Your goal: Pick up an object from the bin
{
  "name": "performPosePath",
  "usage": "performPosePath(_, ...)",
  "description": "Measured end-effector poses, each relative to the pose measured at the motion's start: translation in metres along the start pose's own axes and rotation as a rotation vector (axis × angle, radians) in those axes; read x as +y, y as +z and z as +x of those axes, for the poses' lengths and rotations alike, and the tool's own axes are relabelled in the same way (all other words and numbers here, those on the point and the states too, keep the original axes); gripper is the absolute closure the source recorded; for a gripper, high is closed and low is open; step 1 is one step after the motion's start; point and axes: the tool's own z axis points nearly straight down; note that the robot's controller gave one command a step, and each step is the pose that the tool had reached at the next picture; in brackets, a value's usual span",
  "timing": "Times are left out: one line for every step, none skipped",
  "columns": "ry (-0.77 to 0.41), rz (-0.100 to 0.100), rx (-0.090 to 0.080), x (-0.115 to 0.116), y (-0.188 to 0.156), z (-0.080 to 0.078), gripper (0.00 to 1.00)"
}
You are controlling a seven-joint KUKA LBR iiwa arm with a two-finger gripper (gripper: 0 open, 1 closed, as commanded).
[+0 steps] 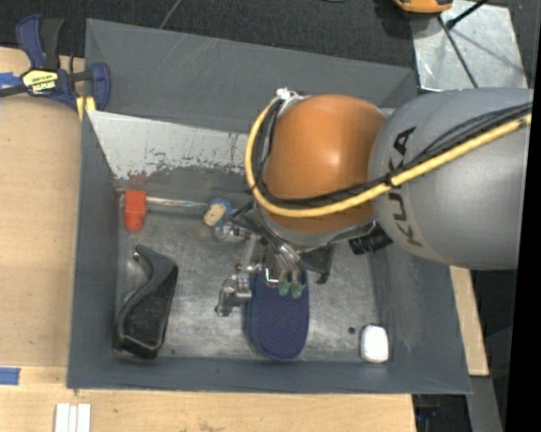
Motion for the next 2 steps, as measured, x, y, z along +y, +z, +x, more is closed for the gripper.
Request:
performPosePath(-0.146, -0.004, -0.008, 0.096, 0.065, -0.035, 0.00)
performPosePath(-0.371, -0.004, -0.024, 0.090, 0.092, -0.019, 0.00)
